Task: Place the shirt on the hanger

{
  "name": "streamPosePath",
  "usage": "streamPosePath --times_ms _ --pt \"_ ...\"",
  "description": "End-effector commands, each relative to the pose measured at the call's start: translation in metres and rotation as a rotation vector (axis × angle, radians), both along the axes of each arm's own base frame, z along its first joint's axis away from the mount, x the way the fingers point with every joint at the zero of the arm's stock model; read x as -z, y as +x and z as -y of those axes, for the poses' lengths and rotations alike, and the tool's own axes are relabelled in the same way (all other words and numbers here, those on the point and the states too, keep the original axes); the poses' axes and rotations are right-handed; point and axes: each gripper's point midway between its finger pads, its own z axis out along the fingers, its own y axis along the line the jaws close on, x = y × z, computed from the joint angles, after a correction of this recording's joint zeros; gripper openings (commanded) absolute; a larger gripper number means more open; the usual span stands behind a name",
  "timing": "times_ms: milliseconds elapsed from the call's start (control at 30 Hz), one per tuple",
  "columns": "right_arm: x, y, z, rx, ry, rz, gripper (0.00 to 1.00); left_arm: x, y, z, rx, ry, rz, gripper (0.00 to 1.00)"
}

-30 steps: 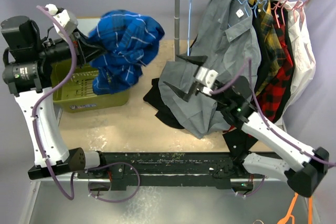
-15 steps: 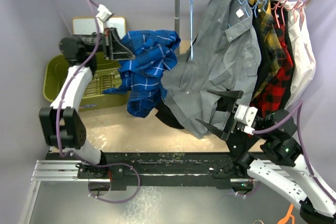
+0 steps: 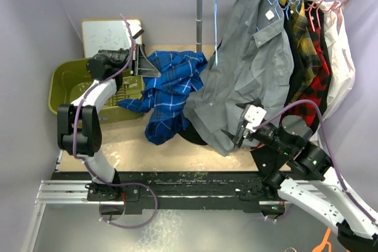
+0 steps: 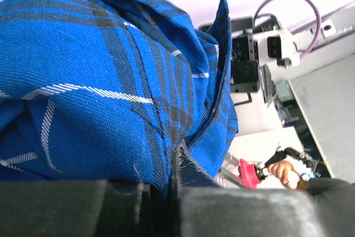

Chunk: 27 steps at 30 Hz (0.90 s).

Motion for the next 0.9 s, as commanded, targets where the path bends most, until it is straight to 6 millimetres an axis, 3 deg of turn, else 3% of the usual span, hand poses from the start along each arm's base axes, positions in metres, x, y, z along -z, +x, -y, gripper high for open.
streamPosePath --times_ms 0,33,67,100,133,233,400,467,500,667,733,767,867 --pt "-0.047 0.008 -0.014 -0.045 0.055 0.144 1.00 0.026 -0.063 -0.013 0.122 0.199 0.159 0.22" --pt "-0.057 0.011 -0.019 -0.051 0.073 0.167 1.00 0.034 -0.067 -0.013 0.127 0.199 0.132 0.42" --pt "-0.067 0.013 -0.023 -0.058 0.091 0.184 1.00 0.039 -0.070 -0.014 0.130 0.201 0.113 0.72" --pt "-0.077 0.014 -0.028 -0.074 0.113 0.198 1.00 0.039 -0.072 -0.014 0.130 0.203 0.111 0.92" --pt "-0.089 0.014 -0.032 -0.088 0.138 0.211 1.00 0.035 -0.075 -0.015 0.125 0.205 0.123 1.00" --pt "-0.124 0.022 -0.040 -0.084 0.204 0.247 1.00 0.011 -0.073 -0.026 0.069 0.213 0.175 0.99" --pt "-0.153 0.069 -0.046 0.082 0.248 0.212 1.00 -0.039 -0.061 -0.060 -0.100 0.239 0.286 0.99" --pt "-0.164 0.081 -0.052 0.110 0.284 0.185 1.00 -0.072 -0.062 -0.072 -0.167 0.256 0.396 0.99" --pt "-0.166 0.085 -0.058 0.110 0.296 0.175 1.00 -0.099 -0.066 -0.079 -0.211 0.273 0.507 0.99" --pt "-0.182 0.082 -0.060 0.088 0.417 0.214 1.00 -0.187 -0.067 -0.122 -0.430 0.373 0.891 0.99" --pt "-0.186 0.079 -0.057 0.086 0.457 0.223 1.00 -0.216 -0.063 -0.138 -0.489 0.356 0.992 0.99" --pt "-0.187 0.078 -0.056 0.090 0.469 0.220 1.00 -0.235 -0.061 -0.144 -0.520 0.304 0.947 0.99" --pt "-0.184 0.078 -0.058 0.086 0.482 0.194 1.00 -0.291 -0.057 -0.152 -0.655 0.212 1.058 0.99"
